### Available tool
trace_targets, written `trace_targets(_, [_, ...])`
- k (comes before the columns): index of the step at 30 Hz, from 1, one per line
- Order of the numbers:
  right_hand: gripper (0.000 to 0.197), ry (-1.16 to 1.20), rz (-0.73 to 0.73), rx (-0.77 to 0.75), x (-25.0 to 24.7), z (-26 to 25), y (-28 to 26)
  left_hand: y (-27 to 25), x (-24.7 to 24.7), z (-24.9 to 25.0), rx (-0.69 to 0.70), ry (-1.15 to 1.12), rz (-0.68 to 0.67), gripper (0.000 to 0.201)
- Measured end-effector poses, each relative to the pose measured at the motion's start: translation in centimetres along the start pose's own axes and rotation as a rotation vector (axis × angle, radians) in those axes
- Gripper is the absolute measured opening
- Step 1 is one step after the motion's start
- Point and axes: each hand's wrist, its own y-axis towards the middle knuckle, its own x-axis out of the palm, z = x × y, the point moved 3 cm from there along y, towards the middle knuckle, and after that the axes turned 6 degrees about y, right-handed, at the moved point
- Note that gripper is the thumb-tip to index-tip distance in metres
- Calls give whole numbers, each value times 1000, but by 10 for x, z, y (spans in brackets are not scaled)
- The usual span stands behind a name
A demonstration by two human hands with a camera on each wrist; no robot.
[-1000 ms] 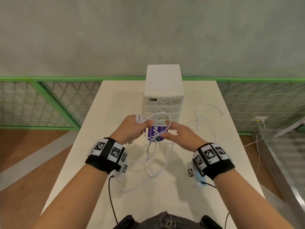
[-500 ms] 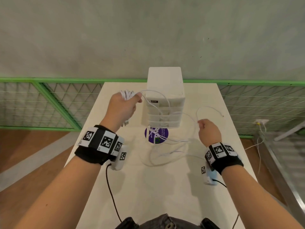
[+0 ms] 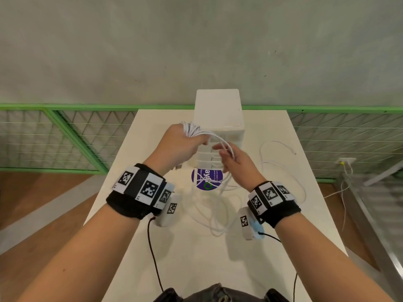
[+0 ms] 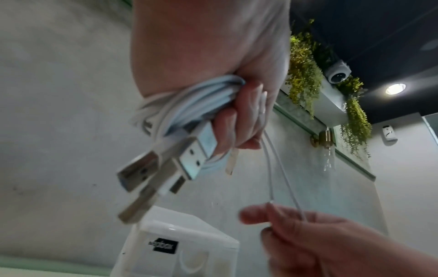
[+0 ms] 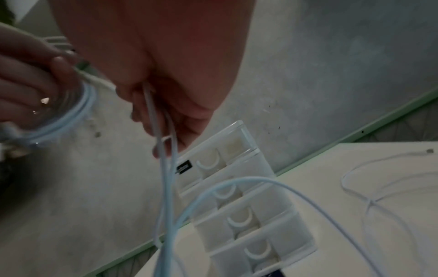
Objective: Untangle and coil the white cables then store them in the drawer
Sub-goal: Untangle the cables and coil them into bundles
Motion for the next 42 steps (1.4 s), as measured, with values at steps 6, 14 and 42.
trace_targets(6, [23, -188, 187, -156, -34, -28, 19, -21, 21, -24, -42, 213, -309, 37])
trace_targets(14, [30, -529, -96, 14, 17, 9, 5, -21, 27, 13, 131, -650, -325, 27])
trace_targets(42, [21, -308, 79, -271, -20, -3, -2, -12, 35, -48, 73, -26, -476, 49])
